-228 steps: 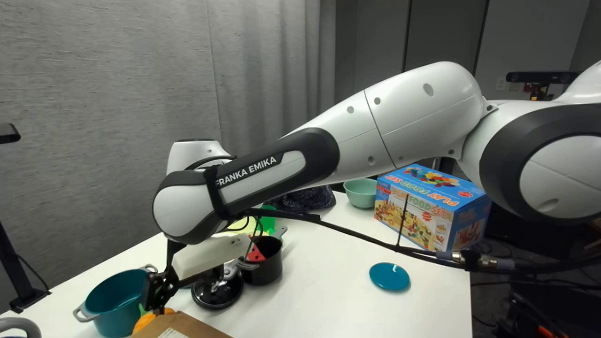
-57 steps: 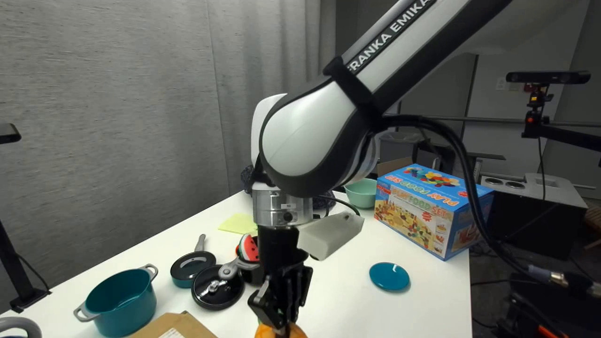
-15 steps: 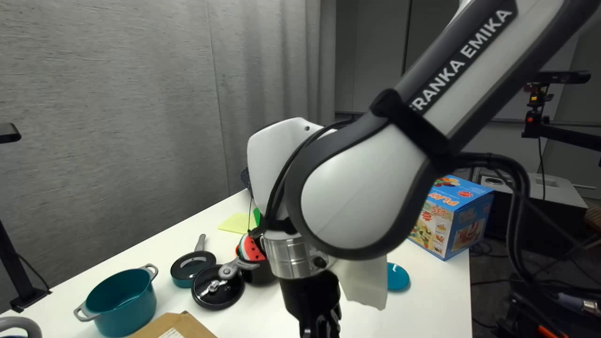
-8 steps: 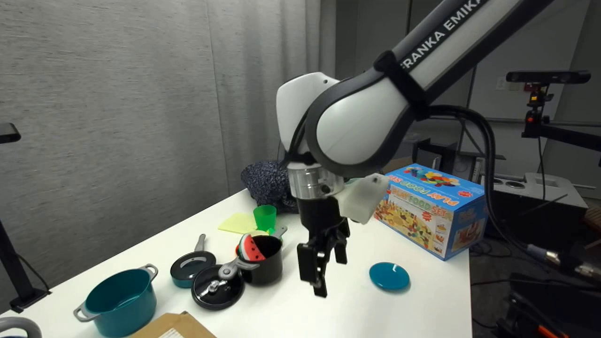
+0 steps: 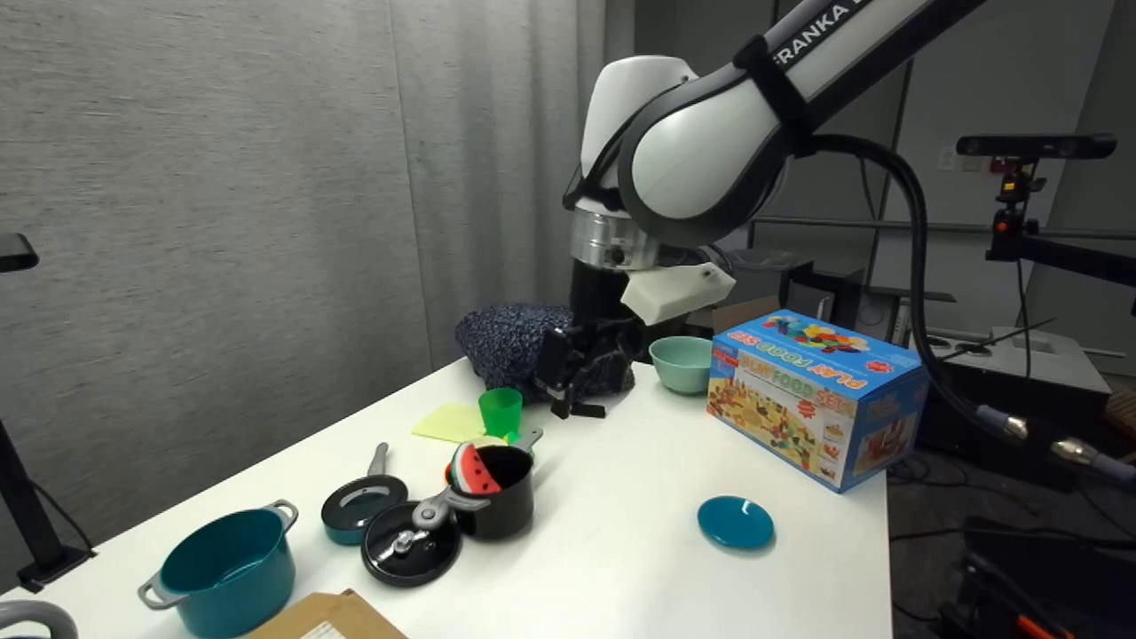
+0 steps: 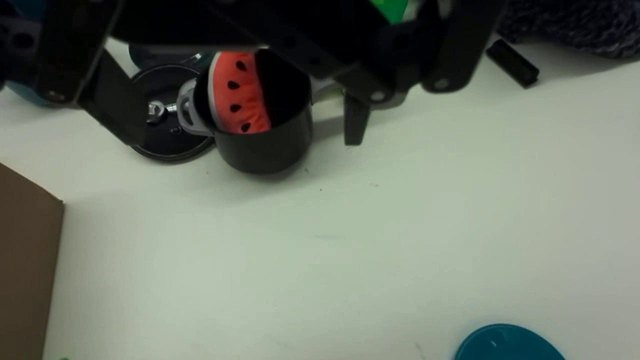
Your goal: Put the pineapple plushie on the black plate
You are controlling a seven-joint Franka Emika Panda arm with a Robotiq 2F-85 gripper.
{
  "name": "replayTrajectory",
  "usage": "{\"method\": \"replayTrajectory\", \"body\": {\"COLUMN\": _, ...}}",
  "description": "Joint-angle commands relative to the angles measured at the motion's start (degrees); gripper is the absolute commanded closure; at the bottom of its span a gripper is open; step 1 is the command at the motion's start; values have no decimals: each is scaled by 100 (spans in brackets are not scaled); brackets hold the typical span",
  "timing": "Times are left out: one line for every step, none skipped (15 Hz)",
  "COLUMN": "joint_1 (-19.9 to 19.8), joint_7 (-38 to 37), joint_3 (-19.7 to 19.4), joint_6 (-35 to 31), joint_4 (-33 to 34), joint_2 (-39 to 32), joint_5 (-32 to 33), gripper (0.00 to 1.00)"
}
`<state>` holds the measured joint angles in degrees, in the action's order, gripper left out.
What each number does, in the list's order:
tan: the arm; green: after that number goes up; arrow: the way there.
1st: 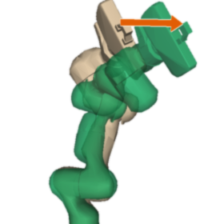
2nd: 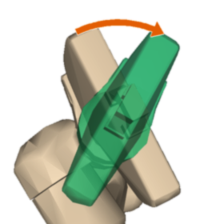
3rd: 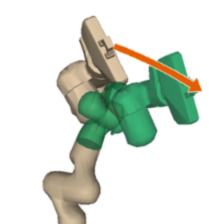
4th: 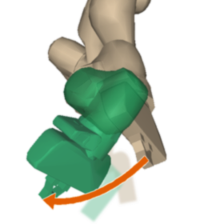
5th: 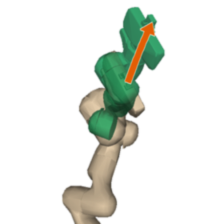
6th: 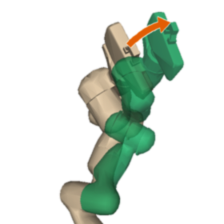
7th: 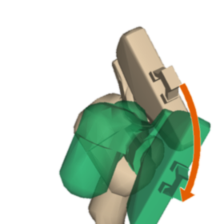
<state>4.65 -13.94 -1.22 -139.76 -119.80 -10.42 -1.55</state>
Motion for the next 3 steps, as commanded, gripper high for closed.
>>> {"method": "replayTrajectory", "body": {"joint_1": -61, "joint_7": -8, "joint_3": 66, "joint_6": 22, "joint_4": 4, "joint_2": -6, "joint_5": 15, "gripper": 0}}
{"method": "replayTrajectory", "body": {"joint_1": -58, "joint_7": -8, "joint_3": 72, "joint_6": 22, "joint_4": 4, "joint_2": -24, "joint_5": 15, "gripper": 0}}
{"method": "replayTrajectory", "body": {"joint_1": -55, "joint_7": -7, "joint_3": 80, "joint_6": 22, "joint_4": 4, "joint_2": -40, "joint_5": 14, "gripper": 0}}
